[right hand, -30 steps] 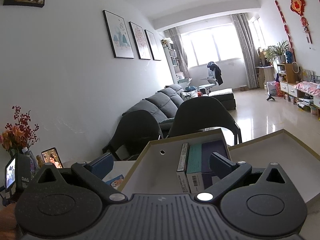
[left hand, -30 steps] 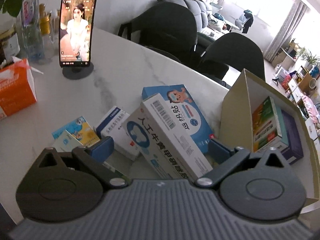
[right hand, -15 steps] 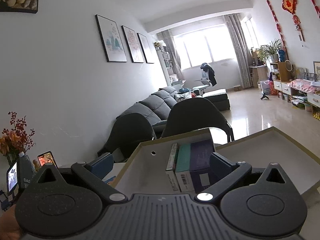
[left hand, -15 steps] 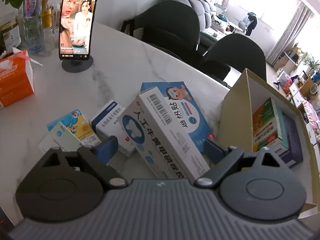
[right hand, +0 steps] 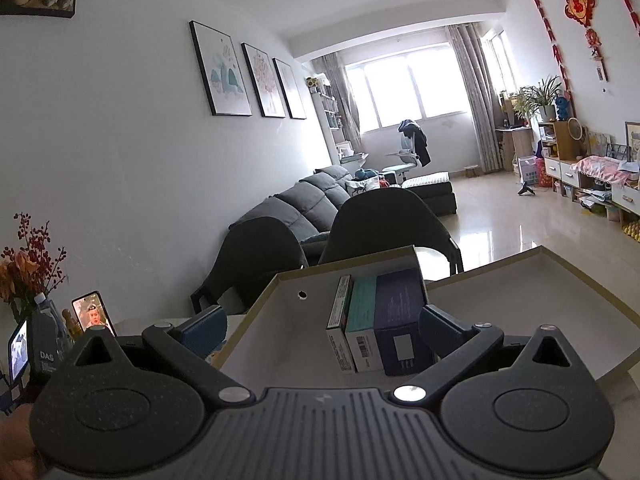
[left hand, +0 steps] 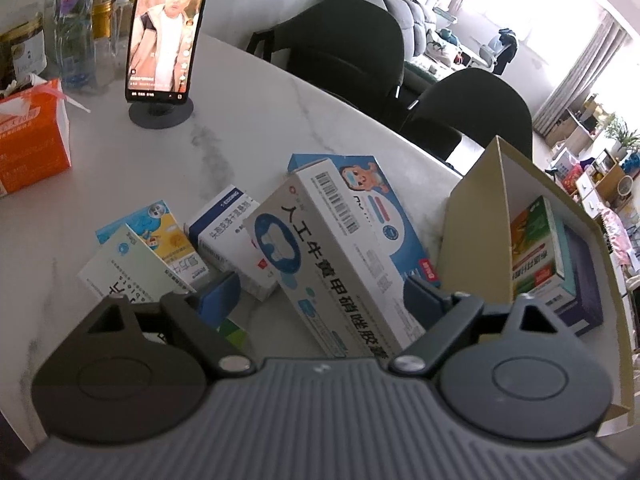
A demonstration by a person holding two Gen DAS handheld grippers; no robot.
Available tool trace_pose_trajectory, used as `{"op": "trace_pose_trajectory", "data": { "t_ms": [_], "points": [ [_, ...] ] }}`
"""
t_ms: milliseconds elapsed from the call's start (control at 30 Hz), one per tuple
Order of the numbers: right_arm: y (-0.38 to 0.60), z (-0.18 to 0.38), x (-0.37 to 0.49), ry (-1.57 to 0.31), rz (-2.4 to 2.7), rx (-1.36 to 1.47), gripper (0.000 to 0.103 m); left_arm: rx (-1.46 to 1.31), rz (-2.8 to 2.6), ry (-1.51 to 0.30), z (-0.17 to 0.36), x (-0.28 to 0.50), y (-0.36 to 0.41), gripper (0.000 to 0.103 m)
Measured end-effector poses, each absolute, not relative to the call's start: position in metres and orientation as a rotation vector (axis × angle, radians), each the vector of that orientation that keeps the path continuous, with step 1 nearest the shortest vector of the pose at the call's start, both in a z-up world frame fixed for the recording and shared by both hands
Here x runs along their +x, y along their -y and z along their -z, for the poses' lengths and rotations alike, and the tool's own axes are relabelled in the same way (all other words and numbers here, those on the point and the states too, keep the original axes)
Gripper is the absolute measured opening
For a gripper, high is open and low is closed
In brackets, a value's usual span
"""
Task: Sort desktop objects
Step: 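Move the left tool to the white box with the blue tooth print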
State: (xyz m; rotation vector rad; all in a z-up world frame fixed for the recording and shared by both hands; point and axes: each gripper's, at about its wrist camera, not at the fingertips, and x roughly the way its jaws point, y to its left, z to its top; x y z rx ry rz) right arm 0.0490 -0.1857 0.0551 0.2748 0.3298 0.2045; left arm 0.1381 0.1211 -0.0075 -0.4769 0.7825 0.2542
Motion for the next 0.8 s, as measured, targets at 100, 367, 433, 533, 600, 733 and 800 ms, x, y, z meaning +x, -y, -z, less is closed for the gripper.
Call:
{"op": "trace_pose_trajectory", "data": {
  "t_ms": [100, 367, 433, 533, 600, 733, 800],
  "points": [
    [0.183, -0.055, 0.048, -0.332, -0.207, 0.27, 0.102, -0.49, -0.255, -0.78, 0.008, 0.138, -0.124, 0.091],
    [0.178, -0.061, 0.047, -0.316, -0.218, 0.267, 0.102, -0.535, -0.244, -0.76, 0.003, 0.133, -0.133, 0.092],
    [0.174, -0.063, 0.049, -0.312, -0.232, 0.265, 0.102, -0.537, -0.241, -0.756, 0.001, 0.132, -0.133, 0.092],
    [0.168, -0.062, 0.05, -0.316, -0.254, 0.263, 0.102, -0.53, -0.241, -0.75, -0.002, 0.134, -0.13, 0.092],
    [0.166, -0.06, 0.051, -0.323, -0.261, 0.262, 0.102, -0.527, -0.243, -0.748, -0.002, 0.137, -0.128, 0.092],
    [0.166, -0.059, 0.053, -0.334, -0.27, 0.267, 0.102, -0.523, -0.246, -0.745, -0.002, 0.142, -0.121, 0.092],
    [0.167, -0.058, 0.055, -0.337, -0.272, 0.27, 0.102, -0.527, -0.253, -0.741, -0.001, 0.146, -0.117, 0.091]
  ]
}}
